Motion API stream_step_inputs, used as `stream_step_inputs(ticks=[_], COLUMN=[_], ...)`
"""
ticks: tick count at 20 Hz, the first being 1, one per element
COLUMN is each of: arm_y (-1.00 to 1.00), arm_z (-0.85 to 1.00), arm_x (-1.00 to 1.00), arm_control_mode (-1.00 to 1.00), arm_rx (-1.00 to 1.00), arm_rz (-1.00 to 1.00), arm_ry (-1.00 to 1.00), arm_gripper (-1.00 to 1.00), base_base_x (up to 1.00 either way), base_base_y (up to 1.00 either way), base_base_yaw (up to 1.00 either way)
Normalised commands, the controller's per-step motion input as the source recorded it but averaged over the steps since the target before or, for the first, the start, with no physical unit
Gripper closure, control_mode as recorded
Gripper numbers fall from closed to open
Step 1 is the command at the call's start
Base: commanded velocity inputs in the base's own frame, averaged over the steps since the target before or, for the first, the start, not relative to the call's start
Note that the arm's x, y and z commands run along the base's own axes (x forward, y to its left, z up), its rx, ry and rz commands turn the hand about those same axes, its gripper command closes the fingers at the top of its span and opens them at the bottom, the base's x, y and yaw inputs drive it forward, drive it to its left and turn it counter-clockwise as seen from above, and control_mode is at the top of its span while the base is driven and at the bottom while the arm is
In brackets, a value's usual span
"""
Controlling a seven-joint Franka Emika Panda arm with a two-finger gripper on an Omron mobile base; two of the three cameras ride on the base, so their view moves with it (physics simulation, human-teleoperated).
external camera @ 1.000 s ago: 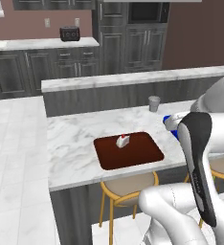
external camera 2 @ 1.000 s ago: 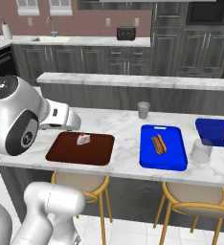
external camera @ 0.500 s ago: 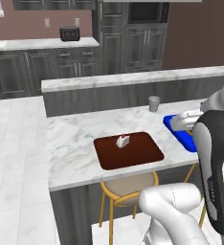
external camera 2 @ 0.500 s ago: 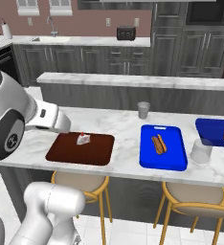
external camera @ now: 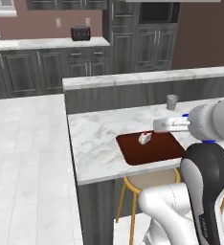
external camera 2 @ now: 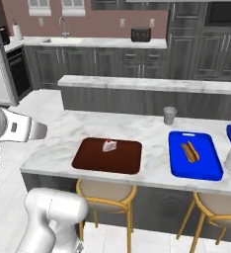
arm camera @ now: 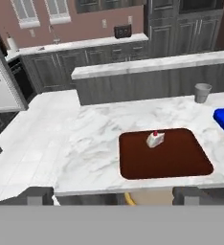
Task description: Take the donut and cake from the fridge and place them on the empty tray on the dining counter.
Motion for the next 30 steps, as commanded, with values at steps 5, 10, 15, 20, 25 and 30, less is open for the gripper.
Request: stream_step_inputs(ticks=[5,10,15,20,25,30], arm_y=[0.0,0.0,0.0,0.0,0.0,0.0], arm_z=[0.0,0.0,0.0,0.0,0.0,0.0], arm_x=[0.0,0.0,0.0,0.0,0.0,0.0], arm_control_mode=[1.0,1.0,1.0,1.0,1.0,1.0], arm_rx=[0.0,0.0,0.0,0.0,0.0,0.0], arm_rz=[0.0,0.0,0.0,0.0,0.0,0.0], arm_ry=[0.0,0.0,0.0,0.0,0.0,0.0], arm_gripper=[-1.0,-1.0,-1.0,-1.0,-1.0,-1.0], base_base_x=[0.05,-0.04,0.02,0.18,0.27,0.87], base_base_y=[1.0,1.0,0.81,0.04,0.0,-0.08], base_base_yaw=[0.13,0.14,0.58,0.98,1.0,0.75])
